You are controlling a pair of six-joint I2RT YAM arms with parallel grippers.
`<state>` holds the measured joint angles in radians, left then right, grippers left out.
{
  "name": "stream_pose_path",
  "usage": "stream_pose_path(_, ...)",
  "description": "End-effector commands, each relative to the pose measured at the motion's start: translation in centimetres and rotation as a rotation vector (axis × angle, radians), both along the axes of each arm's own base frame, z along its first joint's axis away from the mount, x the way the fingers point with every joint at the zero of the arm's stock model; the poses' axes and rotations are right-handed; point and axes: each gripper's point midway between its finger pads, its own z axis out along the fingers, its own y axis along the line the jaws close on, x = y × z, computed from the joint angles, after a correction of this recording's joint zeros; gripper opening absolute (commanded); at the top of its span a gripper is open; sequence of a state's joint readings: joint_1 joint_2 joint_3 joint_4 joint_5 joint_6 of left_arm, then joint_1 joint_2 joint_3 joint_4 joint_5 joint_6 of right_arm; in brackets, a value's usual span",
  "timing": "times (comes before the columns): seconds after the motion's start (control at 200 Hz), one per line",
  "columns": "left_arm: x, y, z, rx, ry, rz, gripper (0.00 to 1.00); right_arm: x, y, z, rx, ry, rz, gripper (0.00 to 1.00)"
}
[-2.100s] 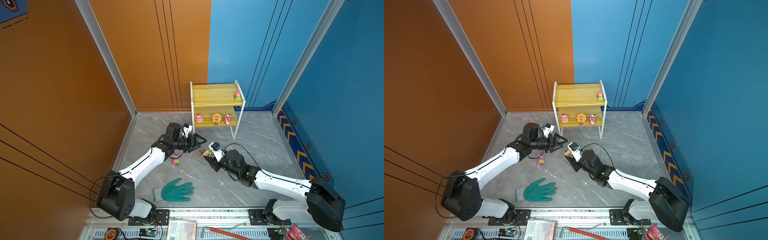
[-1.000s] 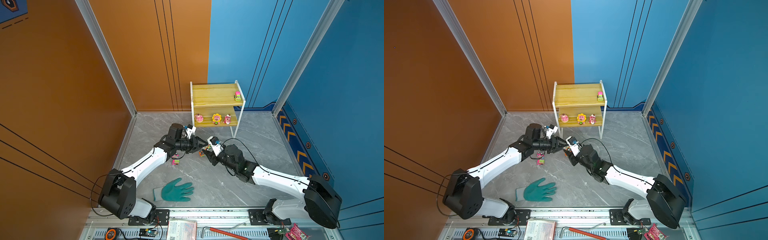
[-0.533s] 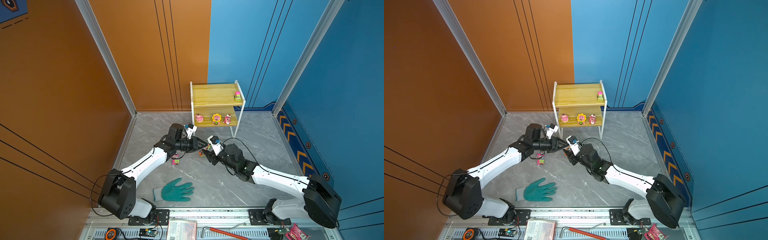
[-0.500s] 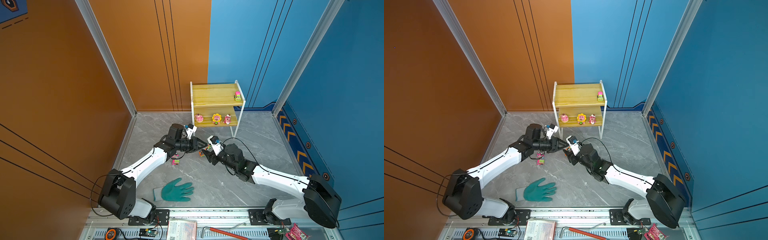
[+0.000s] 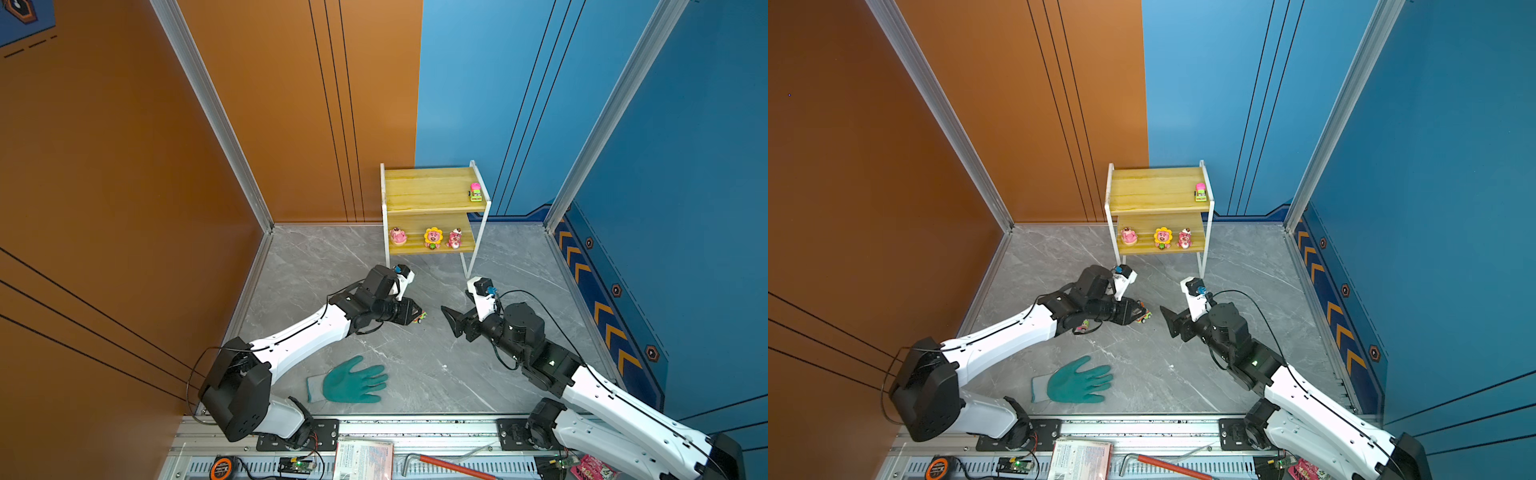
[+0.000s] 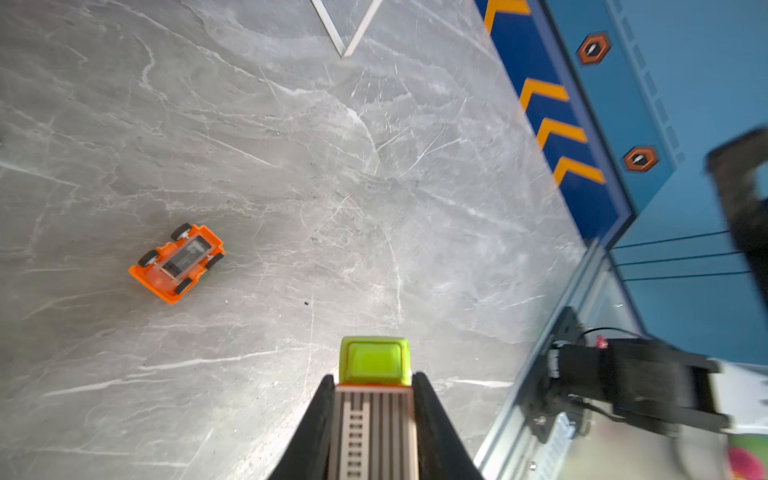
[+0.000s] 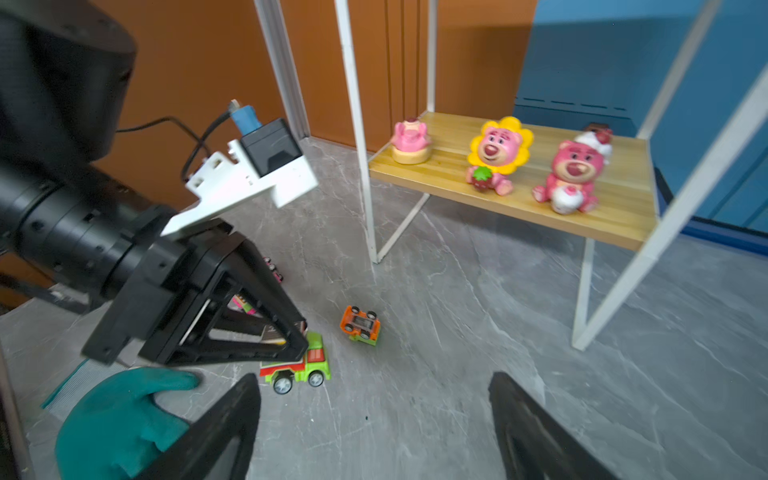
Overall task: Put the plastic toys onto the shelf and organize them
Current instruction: 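Lower the truck to the floor with the left gripper and open it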
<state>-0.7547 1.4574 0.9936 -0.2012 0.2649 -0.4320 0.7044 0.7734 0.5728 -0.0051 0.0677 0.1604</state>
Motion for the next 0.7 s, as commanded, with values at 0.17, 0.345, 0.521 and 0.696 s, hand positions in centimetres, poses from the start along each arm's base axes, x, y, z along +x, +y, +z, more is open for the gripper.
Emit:
stream_pose_path(0.17,-0.6,-3.5,-4.6,0.199,-0.292,-0.044,0.28,0.8,-7.0,-4.6,-0.013,0.231,-0.311,0.85)
stream_pose_path(0.345,-1.3,-5.7,-6.6,0.221,-0.37,-0.068,0.28,0.9,-7.4,-4.9,-0.004,0.226,-0.326,0.85)
stream_pose_path(0.521,-1.7,-7.6,-8.2,0.211,-0.426,-0.072,0.28,0.3,-7.5,-5.8,0.014,0.217,-0.317,0.85)
stream_pose_path(0.696,-2.4,-9.1,-9.6,0.213,-0.456,-0.107,0.27,-0.5,-8.2,-6.3,0.024,0.2,-0.323,0.85)
